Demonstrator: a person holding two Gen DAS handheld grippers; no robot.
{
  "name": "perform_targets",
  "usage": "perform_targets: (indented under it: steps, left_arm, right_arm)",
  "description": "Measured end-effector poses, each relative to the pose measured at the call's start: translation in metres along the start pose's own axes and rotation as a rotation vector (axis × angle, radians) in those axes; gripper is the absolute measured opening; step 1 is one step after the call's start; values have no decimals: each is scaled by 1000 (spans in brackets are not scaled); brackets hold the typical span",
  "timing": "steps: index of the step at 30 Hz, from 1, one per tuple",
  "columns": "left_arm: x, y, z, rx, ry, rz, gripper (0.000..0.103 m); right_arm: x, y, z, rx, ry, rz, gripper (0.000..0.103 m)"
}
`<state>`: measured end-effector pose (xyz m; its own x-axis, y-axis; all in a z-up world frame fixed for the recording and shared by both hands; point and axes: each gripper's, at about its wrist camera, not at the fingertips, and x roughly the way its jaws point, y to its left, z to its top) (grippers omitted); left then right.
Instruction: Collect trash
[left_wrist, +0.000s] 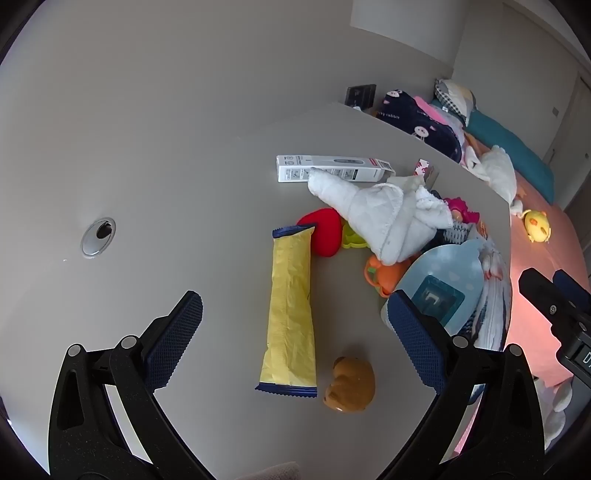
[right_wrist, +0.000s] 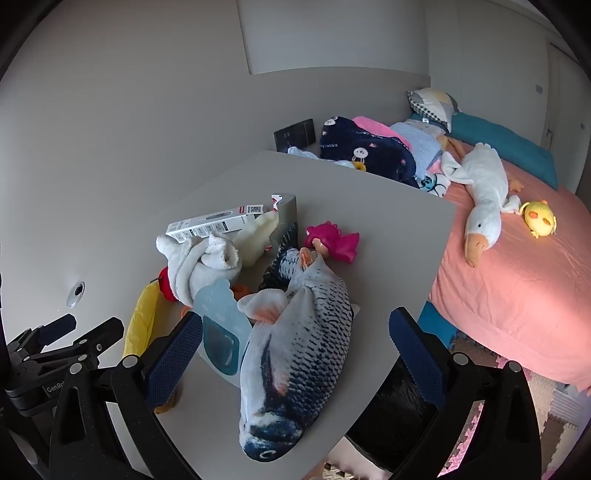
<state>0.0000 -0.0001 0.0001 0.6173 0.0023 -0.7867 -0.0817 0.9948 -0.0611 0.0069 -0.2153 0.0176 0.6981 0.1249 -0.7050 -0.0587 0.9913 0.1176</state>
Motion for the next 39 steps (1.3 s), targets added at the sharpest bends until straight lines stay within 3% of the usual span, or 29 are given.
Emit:
perform_targets:
  steps: [39]
  left_arm:
    - [3,-5,-3,14,18,4,97]
  right_arm:
    - [-3,-6,-4,5,8,-9,100]
